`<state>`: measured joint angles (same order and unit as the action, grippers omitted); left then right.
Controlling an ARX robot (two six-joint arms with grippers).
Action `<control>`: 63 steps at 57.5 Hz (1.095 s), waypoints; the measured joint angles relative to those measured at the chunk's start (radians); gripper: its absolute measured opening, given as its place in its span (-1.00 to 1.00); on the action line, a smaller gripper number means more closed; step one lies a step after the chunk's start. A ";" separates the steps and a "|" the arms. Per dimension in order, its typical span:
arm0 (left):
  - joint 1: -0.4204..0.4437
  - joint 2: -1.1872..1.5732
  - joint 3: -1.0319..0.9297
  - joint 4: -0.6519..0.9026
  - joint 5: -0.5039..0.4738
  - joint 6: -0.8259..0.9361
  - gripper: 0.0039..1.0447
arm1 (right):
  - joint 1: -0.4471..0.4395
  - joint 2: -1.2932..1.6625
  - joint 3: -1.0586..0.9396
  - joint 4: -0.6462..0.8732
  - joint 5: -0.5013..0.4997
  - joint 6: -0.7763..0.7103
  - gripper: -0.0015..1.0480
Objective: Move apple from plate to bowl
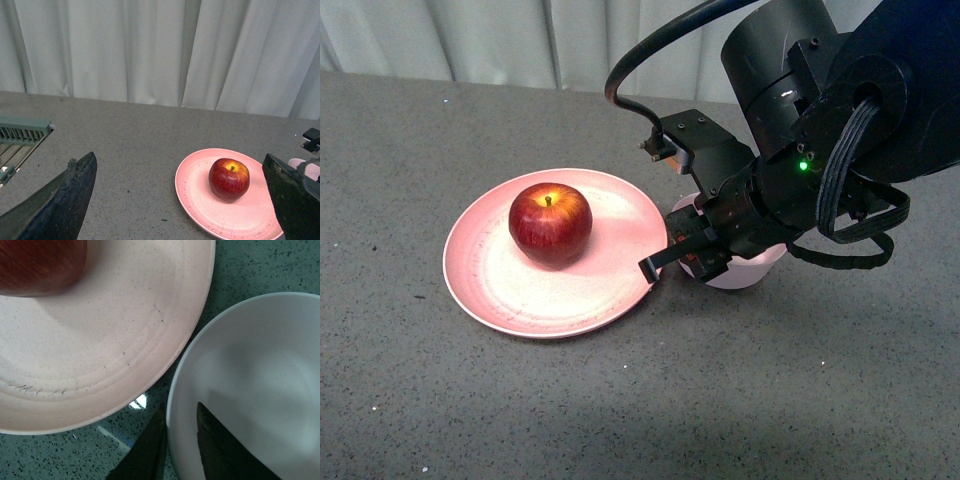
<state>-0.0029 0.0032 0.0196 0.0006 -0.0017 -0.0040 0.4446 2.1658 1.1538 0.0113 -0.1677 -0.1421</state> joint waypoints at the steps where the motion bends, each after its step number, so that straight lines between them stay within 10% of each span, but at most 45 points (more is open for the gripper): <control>1: 0.000 0.000 0.000 0.000 0.000 0.000 0.88 | -0.002 0.000 -0.001 0.005 -0.001 0.002 -0.49; 29: 0.000 0.000 0.000 0.000 0.000 0.000 0.88 | -0.061 -0.309 -0.319 0.443 0.196 0.072 0.85; 43: 0.000 0.000 0.000 0.000 0.000 0.000 0.88 | -0.121 -0.520 -0.637 0.800 0.401 -0.023 0.81; 52: 0.000 0.000 0.000 0.000 -0.001 0.000 0.88 | -0.166 -0.543 -0.840 1.246 0.436 0.083 0.31; 63: 0.000 0.000 0.000 0.000 0.000 0.000 0.88 | -0.248 -0.748 -0.973 1.205 0.362 0.123 -0.42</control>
<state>-0.0029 0.0032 0.0196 0.0006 -0.0021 -0.0036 0.1970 1.4174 0.1806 1.2163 0.1947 -0.0193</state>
